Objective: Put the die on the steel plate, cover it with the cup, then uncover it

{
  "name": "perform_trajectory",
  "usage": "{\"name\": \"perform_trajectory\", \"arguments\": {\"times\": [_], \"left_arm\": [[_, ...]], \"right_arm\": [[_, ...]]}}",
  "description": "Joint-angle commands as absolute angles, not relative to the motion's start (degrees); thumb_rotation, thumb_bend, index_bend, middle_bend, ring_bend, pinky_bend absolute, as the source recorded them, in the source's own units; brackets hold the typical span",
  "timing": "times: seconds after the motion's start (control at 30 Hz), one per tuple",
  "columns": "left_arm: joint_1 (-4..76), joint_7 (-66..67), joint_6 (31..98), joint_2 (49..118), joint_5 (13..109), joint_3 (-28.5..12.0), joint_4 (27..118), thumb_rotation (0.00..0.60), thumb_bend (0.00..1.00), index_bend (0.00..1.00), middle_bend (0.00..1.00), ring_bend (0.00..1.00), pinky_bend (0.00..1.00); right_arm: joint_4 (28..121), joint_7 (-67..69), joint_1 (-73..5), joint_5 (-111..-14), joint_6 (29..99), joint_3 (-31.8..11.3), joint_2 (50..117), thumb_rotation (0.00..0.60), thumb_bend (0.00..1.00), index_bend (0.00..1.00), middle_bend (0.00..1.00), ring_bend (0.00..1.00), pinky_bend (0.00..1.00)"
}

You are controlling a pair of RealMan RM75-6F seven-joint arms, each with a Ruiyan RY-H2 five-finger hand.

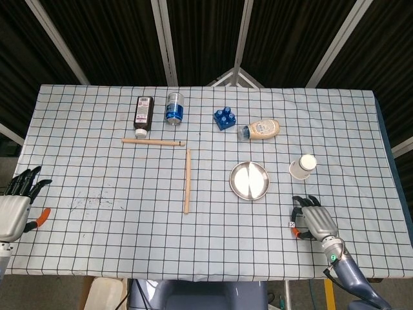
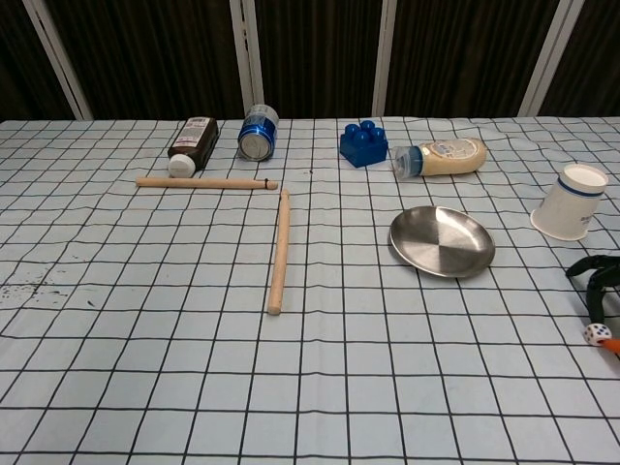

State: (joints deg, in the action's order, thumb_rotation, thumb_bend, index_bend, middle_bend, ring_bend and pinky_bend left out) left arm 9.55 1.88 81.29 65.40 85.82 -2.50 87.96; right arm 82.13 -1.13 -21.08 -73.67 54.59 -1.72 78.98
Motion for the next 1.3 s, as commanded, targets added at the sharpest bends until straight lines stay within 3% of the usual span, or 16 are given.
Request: {"name": "perform_trajectory", "arguments": {"times": [0.03, 0.5, 0.67, 1.03, 1.3], "left_arm": [[9.53, 1.76, 81.36, 65.37, 85.81, -2.53, 87.97, 0.6, 0.47, 0.21, 0.0, 0.0, 0.1], [9.25, 0.4, 81.86, 64.78, 85.83, -2.57, 88.05, 0.6, 0.47, 0.21, 0.0, 0.0, 0.1], [9.29, 0.3, 81.77, 64.74, 86.01, -2.45, 88.05, 0.6, 0.47, 0.21, 0.0, 0.0, 0.1], [9.22, -0.08, 82.1, 64.76, 85.81, -2.73, 87.78, 0.6, 0.47, 0.21, 0.0, 0.0, 0.1], [9.35, -0.01, 81.82, 64.95, 84.86, -3.23, 87.51, 0.6, 0.47, 0.21, 0.0, 0.0, 0.1]], "right_arm": [[82.61, -1.11, -20.96, -73.9, 55.02, -1.68, 78.66, 0.6, 0.47, 0.59, 0.15, 0.16, 0.0], [96.01, -6.85, -20.08, -77.19, 61.97, -2.59, 71.55, 0.6, 0.47, 0.59, 0.16, 0.16, 0.0], [100.55, -10.64, -22.56, -76.48, 60.68, -4.48, 70.33, 0.6, 0.47, 0.59, 0.16, 0.17, 0.0], [95.94, -15.79, -32.88, -65.96, 51.91, -12.5, 74.6, 0.6, 0.47, 0.6, 0.16, 0.18, 0.0], [86.19, -13.67, -38.75, -61.15, 45.94, -14.74, 80.09, 0.6, 0.47, 0.6, 0.16, 0.18, 0.0]]}}
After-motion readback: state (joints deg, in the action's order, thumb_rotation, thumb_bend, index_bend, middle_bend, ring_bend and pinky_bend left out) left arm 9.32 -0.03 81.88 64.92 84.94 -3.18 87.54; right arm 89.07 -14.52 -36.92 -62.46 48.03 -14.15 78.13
